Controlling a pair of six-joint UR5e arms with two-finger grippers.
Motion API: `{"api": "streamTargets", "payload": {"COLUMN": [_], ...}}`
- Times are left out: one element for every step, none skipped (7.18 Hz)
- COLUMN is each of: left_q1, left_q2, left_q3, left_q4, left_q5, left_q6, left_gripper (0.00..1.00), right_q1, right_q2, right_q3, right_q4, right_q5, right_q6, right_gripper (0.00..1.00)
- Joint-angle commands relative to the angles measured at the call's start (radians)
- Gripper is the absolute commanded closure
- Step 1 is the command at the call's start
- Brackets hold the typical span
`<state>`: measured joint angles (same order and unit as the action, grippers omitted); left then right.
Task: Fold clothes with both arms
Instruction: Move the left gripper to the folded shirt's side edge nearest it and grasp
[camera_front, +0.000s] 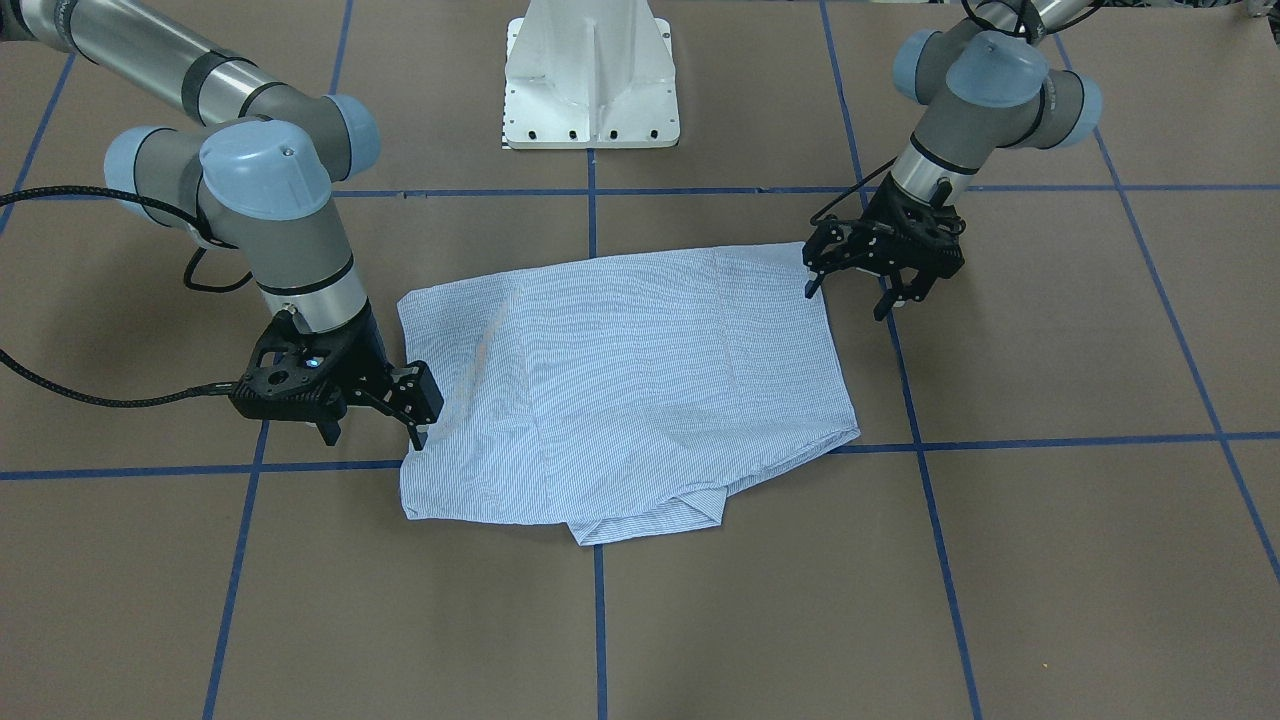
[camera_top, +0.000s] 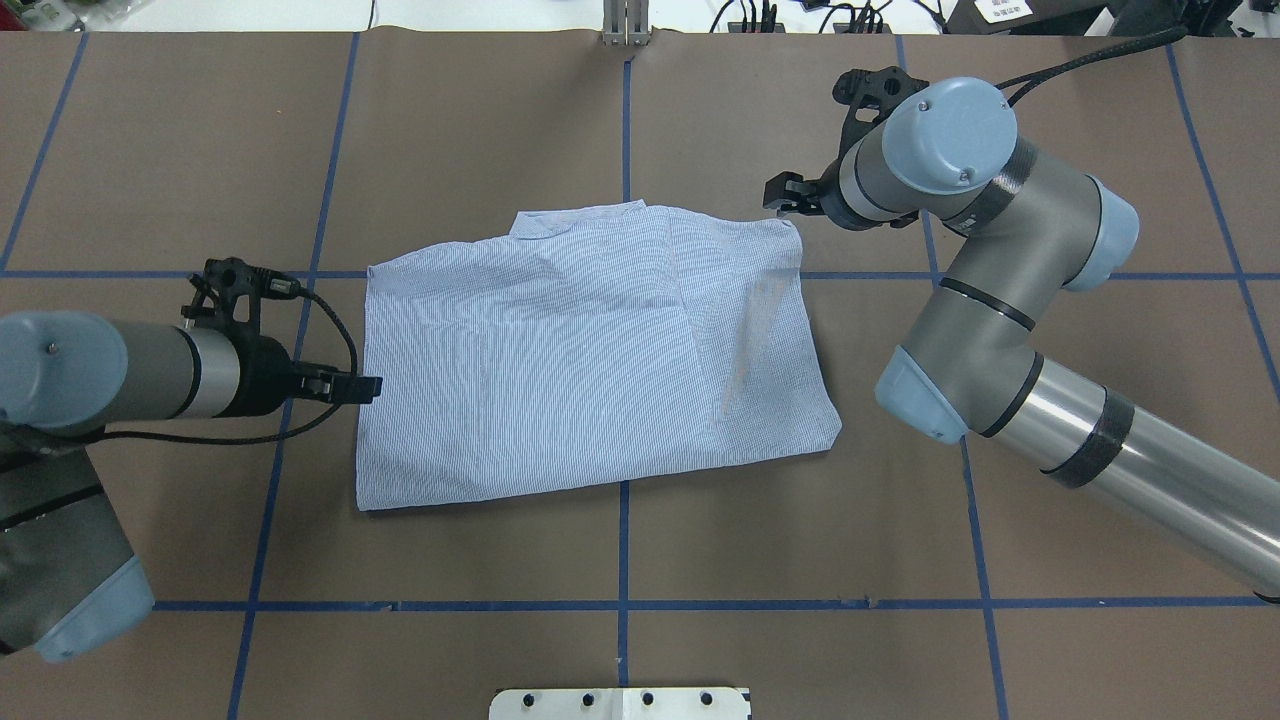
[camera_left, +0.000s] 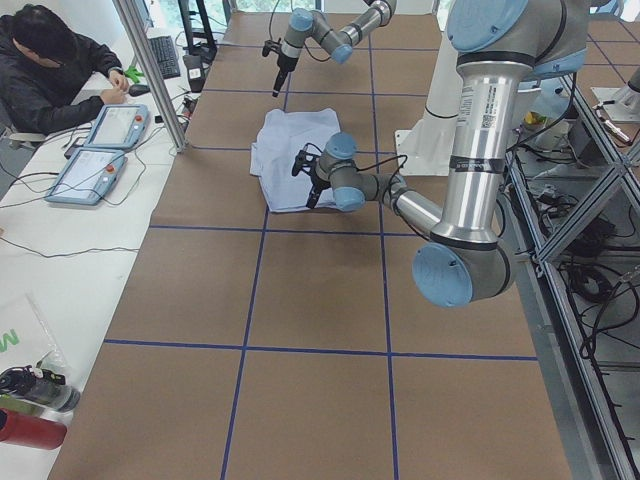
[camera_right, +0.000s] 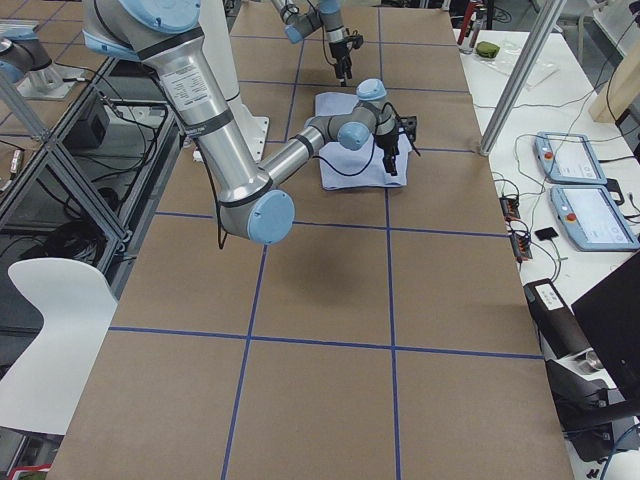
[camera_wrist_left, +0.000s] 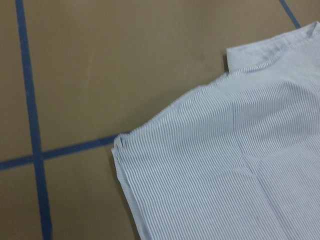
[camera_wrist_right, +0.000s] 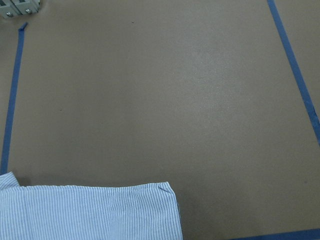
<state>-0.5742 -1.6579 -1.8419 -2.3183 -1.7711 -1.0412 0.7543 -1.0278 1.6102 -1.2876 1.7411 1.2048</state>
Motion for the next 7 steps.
{"api": "streamTargets", "payload": {"left_q1": [0.091, 0.111, 0.155, 0.180, 0.183, 0.185, 0.192], "left_q2": [0.033, 0.032, 0.029, 0.027, 0.029, 0.029, 0.030], "left_q3": [0.001, 0.000, 0.003, 0.004, 0.003, 0.001, 0.000], "left_q4": [-0.056, -0.058, -0.058, -0.058, -0.058, -0.056, -0.056], "left_q5": [0.039, 0.039, 0.068, 0.090, 0.090, 0.090, 0.091], "left_q6": [-0.100, -0.112, -0.172, -0.186, -0.186, -0.186, -0.186], "left_gripper": [0.00, 0.02, 0.14, 0.19, 0.25, 0.29, 0.30], "right_q1": [-0.004, -0.004, -0.004, -0.006, -0.006, -0.006, -0.006], "right_q2": [-0.002, -0.003, -0.003, -0.003, -0.003, -0.003, -0.003], "right_q3": [0.005, 0.005, 0.008, 0.013, 0.013, 0.013, 0.013], "right_q4": [-0.001, 0.001, 0.001, -0.001, 0.001, 0.001, -0.001], "right_q5": [-0.023, -0.026, -0.032, -0.035, -0.035, -0.035, -0.035], "right_q6": [-0.001, -0.001, 0.001, -0.001, 0.001, 0.001, -0.001], "right_gripper": [0.00, 0.00, 0.00, 0.00, 0.00, 0.00, 0.00]}}
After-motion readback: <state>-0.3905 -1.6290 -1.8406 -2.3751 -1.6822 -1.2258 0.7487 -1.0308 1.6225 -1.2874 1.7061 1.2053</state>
